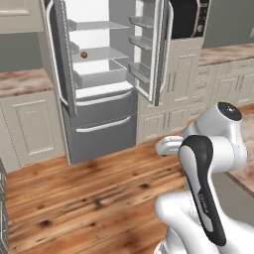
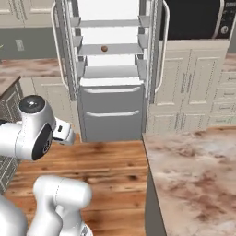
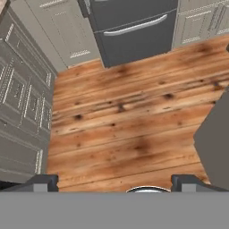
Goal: Take the cheese, chicken drumstick, and onion from the fridge and place them on the plate on the dining counter to create an appetizer plate.
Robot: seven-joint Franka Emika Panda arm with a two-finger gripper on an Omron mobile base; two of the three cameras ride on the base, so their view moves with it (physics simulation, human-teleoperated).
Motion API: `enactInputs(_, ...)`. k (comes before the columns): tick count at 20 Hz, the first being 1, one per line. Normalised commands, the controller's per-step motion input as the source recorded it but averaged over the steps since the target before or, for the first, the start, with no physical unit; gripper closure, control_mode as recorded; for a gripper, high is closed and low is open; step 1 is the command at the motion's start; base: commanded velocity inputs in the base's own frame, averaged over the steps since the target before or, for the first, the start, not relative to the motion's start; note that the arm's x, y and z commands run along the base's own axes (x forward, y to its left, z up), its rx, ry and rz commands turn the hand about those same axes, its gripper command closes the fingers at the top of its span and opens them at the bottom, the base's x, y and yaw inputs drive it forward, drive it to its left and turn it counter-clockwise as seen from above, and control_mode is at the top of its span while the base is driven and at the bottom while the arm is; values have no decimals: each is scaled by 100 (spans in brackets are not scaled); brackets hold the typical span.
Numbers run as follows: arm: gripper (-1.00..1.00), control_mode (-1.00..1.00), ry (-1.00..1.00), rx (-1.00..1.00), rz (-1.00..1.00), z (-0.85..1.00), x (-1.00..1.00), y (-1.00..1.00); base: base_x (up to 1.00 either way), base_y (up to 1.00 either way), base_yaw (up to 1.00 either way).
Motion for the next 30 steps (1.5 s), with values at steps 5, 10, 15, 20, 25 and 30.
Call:
enactInputs(5,-100,100,0,0,0,0,0,0,100,-5,0)
enactInputs(10,-100,100,0,0,0,0,0,0,100,-32,0)
enactInputs(15,-100,100,0,0,0,0,0,0,100,-24,-1)
enactInputs(20,-100,100,0,0,0,0,0,0,100,0,0)
enactInputs(25,-100,100,0,0,0,0,0,0,100,-17,0)
enactInputs(30,-100,100,0,0,0,0,0,0,99,-29,7)
